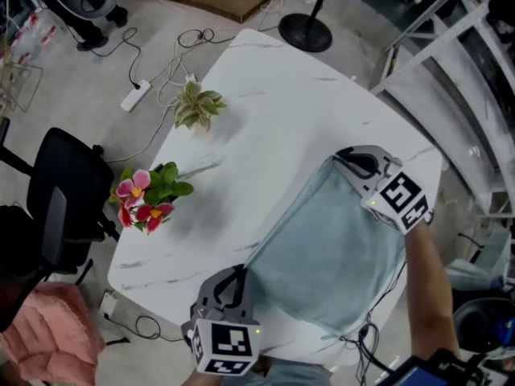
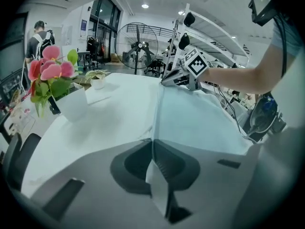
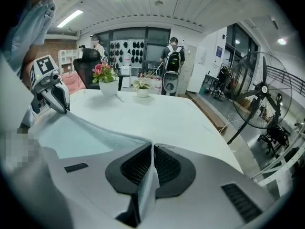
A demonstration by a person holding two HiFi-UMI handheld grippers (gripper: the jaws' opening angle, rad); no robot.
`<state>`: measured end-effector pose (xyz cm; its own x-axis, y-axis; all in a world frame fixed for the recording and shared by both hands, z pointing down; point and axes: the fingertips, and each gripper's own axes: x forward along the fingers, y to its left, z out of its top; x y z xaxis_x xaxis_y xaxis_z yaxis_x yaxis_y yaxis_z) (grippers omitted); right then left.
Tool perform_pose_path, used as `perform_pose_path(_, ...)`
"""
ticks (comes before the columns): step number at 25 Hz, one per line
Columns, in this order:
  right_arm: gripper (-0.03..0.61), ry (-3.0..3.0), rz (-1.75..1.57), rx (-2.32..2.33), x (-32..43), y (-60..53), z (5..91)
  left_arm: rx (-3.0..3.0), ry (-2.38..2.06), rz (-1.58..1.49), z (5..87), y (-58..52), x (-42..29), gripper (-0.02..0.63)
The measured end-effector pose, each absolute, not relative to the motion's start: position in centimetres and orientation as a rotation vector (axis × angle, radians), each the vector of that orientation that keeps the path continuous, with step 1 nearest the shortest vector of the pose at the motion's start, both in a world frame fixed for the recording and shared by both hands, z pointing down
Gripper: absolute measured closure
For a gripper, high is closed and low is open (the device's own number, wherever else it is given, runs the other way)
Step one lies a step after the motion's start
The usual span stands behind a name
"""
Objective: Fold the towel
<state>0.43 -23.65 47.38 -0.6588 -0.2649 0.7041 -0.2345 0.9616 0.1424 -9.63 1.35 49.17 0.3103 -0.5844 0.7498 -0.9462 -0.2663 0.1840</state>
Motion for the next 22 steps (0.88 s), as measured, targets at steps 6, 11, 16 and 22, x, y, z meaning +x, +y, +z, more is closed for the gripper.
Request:
perform_pose_path(6, 0.543, -2.291, -0.052, 0.321, -0.1, -24.2, 49.9, 1.93, -1.338, 0.763, 50.4, 1.0, -9.9, 0.592)
perform_pose_path(11, 0.545, -2.335, -0.014, 0.33, 0.0, -24.4, 50.3, 1.928, -1.332, 0.759, 50.8, 1.0, -9.9, 0.592)
perform_pose_path(16, 0.371, -2.483, 0.233, 0.341, 0.2, -24.9, 46.8, 1.945, -1.395, 0.754, 48.7, 0.4, -11.2, 0.511)
perform_pose_path(22, 0.396, -2.752, 0.3, 0.558, 4.0, -27.5, 36.0, 1.974, -1.515, 0.703, 43.6, -0.2, -12.9, 0.451)
